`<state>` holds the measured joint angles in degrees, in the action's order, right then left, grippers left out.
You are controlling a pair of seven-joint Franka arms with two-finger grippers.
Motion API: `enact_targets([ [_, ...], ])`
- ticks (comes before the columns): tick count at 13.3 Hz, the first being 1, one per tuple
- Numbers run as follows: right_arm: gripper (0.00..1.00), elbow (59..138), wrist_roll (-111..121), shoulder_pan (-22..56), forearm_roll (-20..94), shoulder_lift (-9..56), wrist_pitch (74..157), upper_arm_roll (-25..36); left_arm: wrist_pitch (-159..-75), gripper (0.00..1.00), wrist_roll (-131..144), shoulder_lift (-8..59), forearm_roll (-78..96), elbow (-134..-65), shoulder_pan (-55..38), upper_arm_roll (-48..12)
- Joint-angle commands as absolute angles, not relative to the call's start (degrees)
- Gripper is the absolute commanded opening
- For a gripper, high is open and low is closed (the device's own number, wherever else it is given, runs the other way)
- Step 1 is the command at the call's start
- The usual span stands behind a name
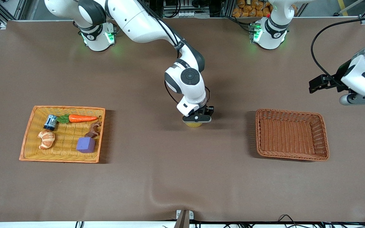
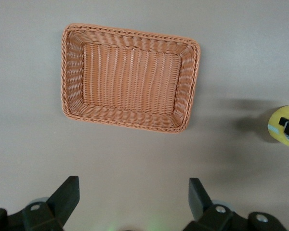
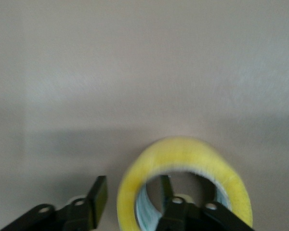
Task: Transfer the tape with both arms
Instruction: 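Carry the tape roll with the right gripper toward the table middle, then set the tape down with the right gripper while the left gripper approaches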
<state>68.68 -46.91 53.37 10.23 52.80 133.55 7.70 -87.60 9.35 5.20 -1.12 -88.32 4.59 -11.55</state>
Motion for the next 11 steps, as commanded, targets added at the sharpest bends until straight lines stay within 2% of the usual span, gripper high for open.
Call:
enact_targets([
  [1, 1.0, 70.65, -45.02, 51.6, 10.28, 46.7, 128.61, 8.69, -90.33, 1.0, 16.74, 5.54, 0.35, -90.77, 3.7, -14.22],
  [3, 1.0, 72.85, -35.28, 48.44, 10.28, 40.63, 121.58, 9.84, -93.76, 1.0, 22.91, 6.06, 0.44, -93.59, 3.25, -17.13],
  [6, 1.0, 81.62, -27.29, 42.74, 10.28, 28.08, 118.13, 10.55, -98.67, 1.0, 30.56, 10.79, 0.44, -94.39, 1.24, -21.34],
  [11, 1.0, 88.5, -14.82, 30.88, 10.02, 14.26, 107.6, 10.99, -115.8, 1.0, 53.3, 22.39, -0.26, -94.13, -13.85, -21.71],
])
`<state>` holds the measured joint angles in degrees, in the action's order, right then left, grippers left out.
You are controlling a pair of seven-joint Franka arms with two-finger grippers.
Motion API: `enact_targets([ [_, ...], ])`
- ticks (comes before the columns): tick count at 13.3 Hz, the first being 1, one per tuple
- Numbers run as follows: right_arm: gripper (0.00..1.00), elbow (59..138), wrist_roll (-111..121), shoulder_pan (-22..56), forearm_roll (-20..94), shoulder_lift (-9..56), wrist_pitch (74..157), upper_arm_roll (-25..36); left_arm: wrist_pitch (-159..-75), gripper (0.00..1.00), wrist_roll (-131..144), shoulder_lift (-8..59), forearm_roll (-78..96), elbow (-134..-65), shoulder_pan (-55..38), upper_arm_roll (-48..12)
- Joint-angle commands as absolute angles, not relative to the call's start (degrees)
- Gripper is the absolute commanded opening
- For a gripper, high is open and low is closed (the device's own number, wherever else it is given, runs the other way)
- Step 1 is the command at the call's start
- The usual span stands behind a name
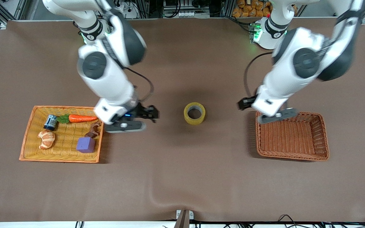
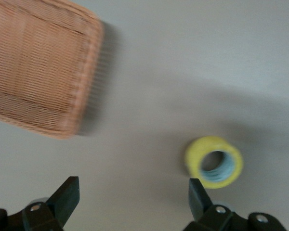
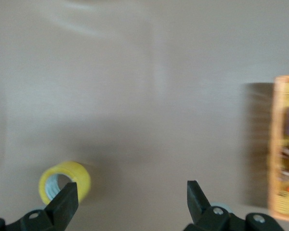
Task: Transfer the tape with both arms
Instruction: 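Set the tape down with the right gripper while the left gripper approaches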
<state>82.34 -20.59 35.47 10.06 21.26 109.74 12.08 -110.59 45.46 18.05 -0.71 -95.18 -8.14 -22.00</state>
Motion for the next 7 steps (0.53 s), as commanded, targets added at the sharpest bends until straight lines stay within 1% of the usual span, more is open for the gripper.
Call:
enact_targets([
  [1, 1.0, 88.59, -8.85, 28.41, 9.85, 12.76, 104.45, 10.99, -120.02, 1.0, 58.13, 24.94, -0.44, -94.22, -16.5, -21.62],
  [2, 1.0, 88.33, -4.61, 25.78, 9.32, 11.27, 102.76, 11.16, -124.15, 1.0, 61.14, 27.48, -1.14, -94.48, -19.05, -21.53],
  [3, 1.0, 88.42, -3.0, 23.4, 6.62, 9.77, 102.05, 11.08, -125.84, 1.0, 62.56, 29.77, -3.58, -94.57, -20.46, -21.53],
  [4, 1.0, 88.5, -2.29, 21.38, 3.98, 8.36, 101.34, 10.99, -126.03, 1.0, 63.36, 31.53, -5.95, -94.66, -20.91, -21.62],
  [6, 1.0, 88.68, 0.86, 17.95, 3.17, 5.38, 98.45, 10.99, -126.3, 1.0, 63.46, 33.22, -10.44, -96.58, -20.83, -21.62],
  [7, 1.0, 89.03, 1.75, 16.54, 3.16, 3.88, 95.48, 10.99, -126.3, 1.0, 63.46, 33.83, -11.94, -97.37, -20.57, -21.71],
])
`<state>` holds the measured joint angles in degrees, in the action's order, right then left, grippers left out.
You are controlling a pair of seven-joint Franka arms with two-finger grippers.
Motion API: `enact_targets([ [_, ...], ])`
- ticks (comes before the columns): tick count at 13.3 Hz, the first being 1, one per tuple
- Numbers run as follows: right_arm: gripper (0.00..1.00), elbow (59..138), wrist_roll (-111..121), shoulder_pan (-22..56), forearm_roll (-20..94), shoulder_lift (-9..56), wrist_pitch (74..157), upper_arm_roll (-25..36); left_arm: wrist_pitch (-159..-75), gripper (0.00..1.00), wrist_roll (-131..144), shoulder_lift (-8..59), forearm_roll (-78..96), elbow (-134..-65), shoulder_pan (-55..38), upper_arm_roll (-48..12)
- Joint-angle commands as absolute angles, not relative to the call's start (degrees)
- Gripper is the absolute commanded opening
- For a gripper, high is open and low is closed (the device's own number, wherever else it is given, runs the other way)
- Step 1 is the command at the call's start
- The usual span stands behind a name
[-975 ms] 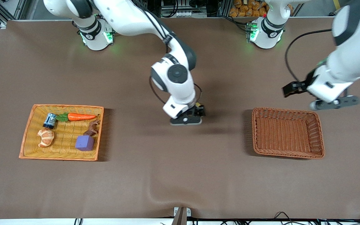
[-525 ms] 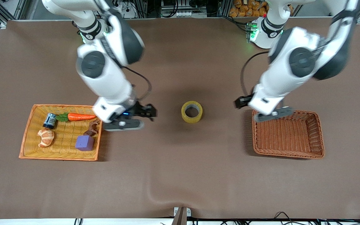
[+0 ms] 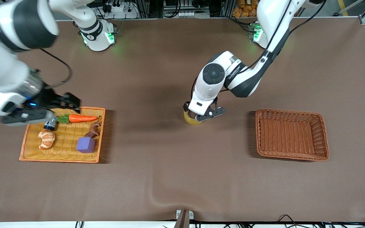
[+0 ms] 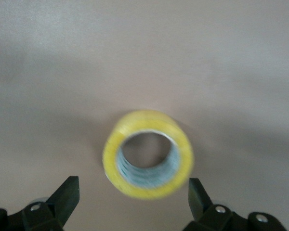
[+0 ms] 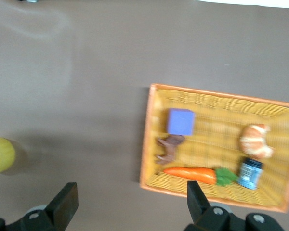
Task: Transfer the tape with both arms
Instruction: 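Grasp the tape roll rim with the left gripper while the right retracts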
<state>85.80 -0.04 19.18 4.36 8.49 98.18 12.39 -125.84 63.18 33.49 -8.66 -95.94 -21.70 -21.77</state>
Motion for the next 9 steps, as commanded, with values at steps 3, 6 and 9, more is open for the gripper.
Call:
enact_targets([
  [3, 1.0, 91.84, 3.41, 11.1, 3.16, -0.08, 91.41, 10.9, -126.73, 1.0, 63.54, 36.9, -14.15, -97.39, -20.92, -21.71],
  [6, 1.0, 92.02, 8.09, 4.59, 3.08, -2.01, 89.66, 10.55, -128.58, 0.92, 63.63, 38.49, -14.15, -97.38, -20.92, -21.71],
  [9, 1.0, 92.2, 8.44, 2.55, 1.68, -4.13, 86.23, 9.84, -128.58, 0.63, 63.54, 39.28, -14.15, -97.3, -20.92, -21.71],
])
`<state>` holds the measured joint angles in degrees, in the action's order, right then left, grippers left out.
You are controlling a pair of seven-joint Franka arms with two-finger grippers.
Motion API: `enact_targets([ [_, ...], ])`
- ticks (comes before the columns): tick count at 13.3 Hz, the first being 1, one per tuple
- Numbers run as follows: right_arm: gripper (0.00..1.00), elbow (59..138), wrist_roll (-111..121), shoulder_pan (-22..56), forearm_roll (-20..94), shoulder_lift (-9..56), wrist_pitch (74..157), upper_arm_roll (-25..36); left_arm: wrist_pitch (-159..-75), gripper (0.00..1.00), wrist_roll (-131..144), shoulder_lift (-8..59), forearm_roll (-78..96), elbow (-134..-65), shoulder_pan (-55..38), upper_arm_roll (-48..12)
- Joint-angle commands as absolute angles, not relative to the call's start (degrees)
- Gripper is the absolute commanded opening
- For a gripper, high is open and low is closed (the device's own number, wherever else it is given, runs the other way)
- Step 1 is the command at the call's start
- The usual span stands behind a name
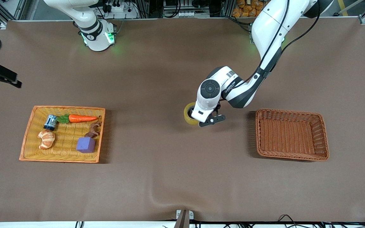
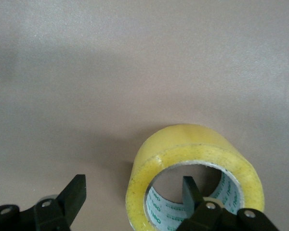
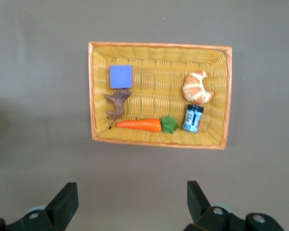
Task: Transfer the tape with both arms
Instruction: 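Grasp the tape roll rim with the left gripper while the right retracts, then carry the tape roll with the left gripper into the brown basket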
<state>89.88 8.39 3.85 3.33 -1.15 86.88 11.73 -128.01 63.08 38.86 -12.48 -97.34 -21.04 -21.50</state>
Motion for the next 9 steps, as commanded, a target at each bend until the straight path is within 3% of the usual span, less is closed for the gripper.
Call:
enact_targets([
  [1, 1.0, 92.2, 9.05, 2.9, -1.9, -4.04, 86.05, 9.76, -128.67, 0.44, 63.63, 39.64, -14.06, -97.21, -21.0, -21.71],
  [3, 1.0, 92.29, 9.23, 3.08, -3.34, -3.78, 85.0, 9.76, -128.67, 0.05, 63.63, 39.55, -14.06, -97.12, -20.83, -21.71],
  [4, 1.0, 92.11, 9.14, 3.08, -3.34, -3.61, 85.08, 9.76, -128.58, 0.0, 63.63, 39.55, -14.06, -97.03, -20.74, -21.71],
  [9, 1.0, 91.85, 8.44, 4.39, -1.76, -2.99, 86.39, 9.67, -124.83, 0.0, 62.32, 34.13, -14.15, -97.03, -17.94, -21.62],
])
